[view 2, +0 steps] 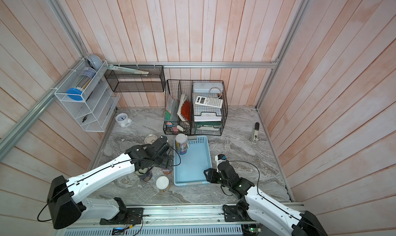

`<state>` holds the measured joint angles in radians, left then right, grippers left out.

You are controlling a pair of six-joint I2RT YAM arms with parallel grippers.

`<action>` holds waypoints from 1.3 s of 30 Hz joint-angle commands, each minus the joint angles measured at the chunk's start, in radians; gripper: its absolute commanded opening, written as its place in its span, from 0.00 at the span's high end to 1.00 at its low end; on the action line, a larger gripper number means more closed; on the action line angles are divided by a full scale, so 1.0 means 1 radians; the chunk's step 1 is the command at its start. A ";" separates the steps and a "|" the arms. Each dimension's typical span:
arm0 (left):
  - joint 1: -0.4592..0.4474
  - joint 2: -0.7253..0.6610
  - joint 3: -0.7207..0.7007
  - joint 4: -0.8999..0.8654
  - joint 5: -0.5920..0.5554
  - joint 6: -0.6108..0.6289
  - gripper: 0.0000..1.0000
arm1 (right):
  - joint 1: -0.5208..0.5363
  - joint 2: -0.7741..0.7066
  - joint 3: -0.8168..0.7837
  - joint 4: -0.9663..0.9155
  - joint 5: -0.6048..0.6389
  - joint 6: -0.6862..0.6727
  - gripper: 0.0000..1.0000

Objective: Put the canned food in the basket
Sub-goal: Pick up the canned food from the center of the board.

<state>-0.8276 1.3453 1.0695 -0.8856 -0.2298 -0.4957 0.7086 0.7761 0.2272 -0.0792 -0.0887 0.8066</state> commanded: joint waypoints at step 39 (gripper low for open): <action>-0.071 0.035 0.332 -0.158 -0.008 0.035 0.58 | 0.007 0.006 -0.028 0.017 -0.030 -0.019 0.46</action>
<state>-0.8658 1.4048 1.3025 -1.0126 -0.2180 -0.4706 0.7090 0.7788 0.2100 -0.0631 -0.0975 0.7925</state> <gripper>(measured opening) 0.690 0.543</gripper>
